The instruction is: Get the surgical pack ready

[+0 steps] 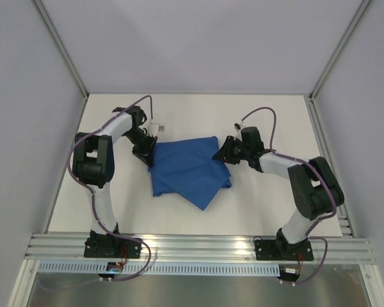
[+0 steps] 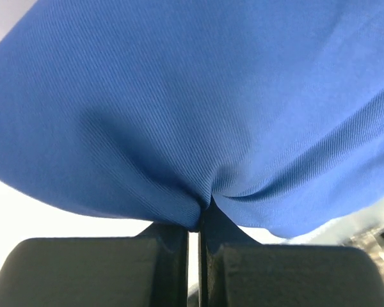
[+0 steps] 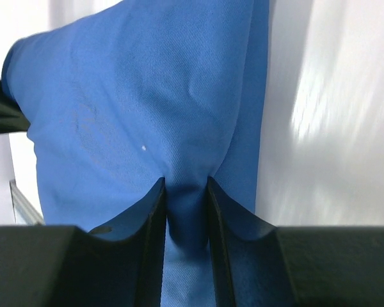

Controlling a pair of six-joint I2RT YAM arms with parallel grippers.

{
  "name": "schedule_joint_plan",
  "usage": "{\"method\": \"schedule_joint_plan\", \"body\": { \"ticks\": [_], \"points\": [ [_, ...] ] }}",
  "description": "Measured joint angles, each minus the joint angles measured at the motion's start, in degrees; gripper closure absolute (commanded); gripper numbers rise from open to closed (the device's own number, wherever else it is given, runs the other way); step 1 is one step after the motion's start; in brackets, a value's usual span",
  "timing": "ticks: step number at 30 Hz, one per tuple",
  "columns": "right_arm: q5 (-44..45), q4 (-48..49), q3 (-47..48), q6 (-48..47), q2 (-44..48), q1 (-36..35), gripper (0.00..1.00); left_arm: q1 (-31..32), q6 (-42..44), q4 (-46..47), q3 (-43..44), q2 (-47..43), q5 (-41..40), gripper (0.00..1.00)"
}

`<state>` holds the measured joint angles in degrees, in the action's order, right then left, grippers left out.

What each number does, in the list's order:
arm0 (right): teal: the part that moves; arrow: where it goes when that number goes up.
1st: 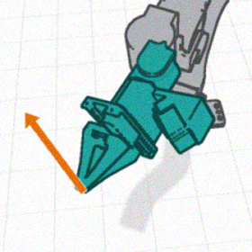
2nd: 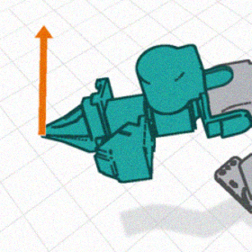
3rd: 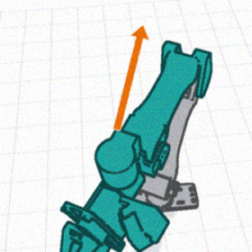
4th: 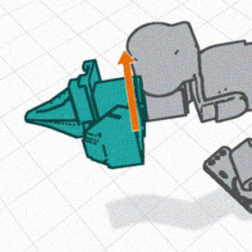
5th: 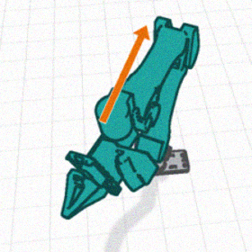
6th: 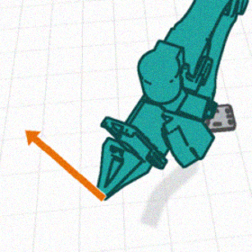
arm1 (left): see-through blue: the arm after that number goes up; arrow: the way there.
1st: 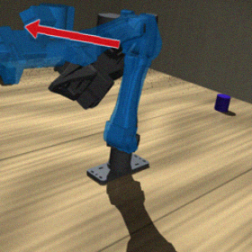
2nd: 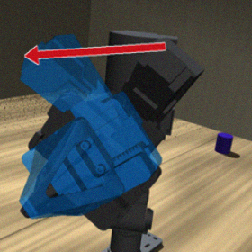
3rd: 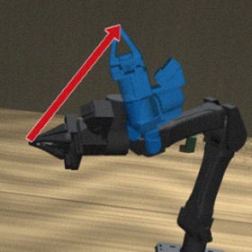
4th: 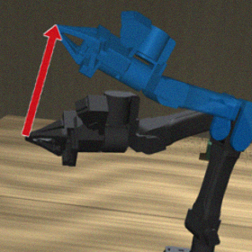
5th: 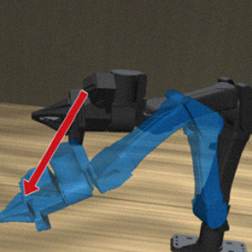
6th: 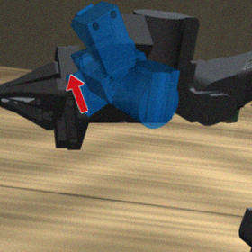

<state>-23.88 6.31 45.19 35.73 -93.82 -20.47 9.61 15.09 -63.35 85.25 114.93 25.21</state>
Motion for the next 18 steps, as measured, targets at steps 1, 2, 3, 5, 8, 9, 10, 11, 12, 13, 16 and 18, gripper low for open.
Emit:
{"method": "schedule_joint_plan", "body": {
  "ticks": [1,2,3,5,8,9,10,11,12,13,16,18],
  "points": [
    [0.57,-0.22,2.34,0.09,-1.88,0.0,0.99,-0.57,0.42,-0.17,2.36,1.33,-0.24,1.0],
    [1.36,-0.04,4.72,0.04,-3.87,0.0,0.99,-1.18,0.9,-0.39,4.72,2.58,-0.57,1.0],
    [1.97,-0.04,6.82,0.04,-5.64,0.02,0.97,-1.7,1.46,-0.55,7.17,3.76,-0.83,0.97],
    [3.28,0.17,10.27,0.04,-8.26,0.02,0.7,-2.45,2.75,0.26,10.84,5.29,-1.51,0.7],
    [4.57,-0.2,11.45,-0.07,-8.55,0.04,0.51,-2.86,5.14,1.7,12.92,5.31,-3.41,0.42],
    [5.11,-0.63,11.47,-0.44,-8.22,0.07,0.47,-2.89,5.73,2.19,13.09,5.01,-3.85,0.39],
    [5.95,-1.55,11.5,-0.85,-7.69,0.09,0.41,-2.91,6.16,2.34,13.07,4.46,-4.11,0.37],
    [6.93,-2.99,11.5,-1.29,-6.8,0.13,0.38,-2.91,6.69,2.36,12.96,3.45,-4.22,0.32],
    [7.8,-4.59,11.43,-1.77,-5.77,0.15,0.32,-2.91,7.34,2.49,12.59,2.03,-4.13,0.3],
    [9.03,-6.8,11.39,-2.34,-4.04,0.17,0.32,-2.86,7.91,2.49,12.02,0.04,-3.91,0.28],
    [12.79,-12.37,10.27,-3.58,4.33,0.31,0.29,-1.88,10.47,2.34,8.83,-9.55,-3.3,0.25],
    [15.04,-14.93,8.59,-3.63,11.93,0.28,0.29,0.87,12.87,2.62,5.73,-17.79,-4.22,0.25]
  ]
}}
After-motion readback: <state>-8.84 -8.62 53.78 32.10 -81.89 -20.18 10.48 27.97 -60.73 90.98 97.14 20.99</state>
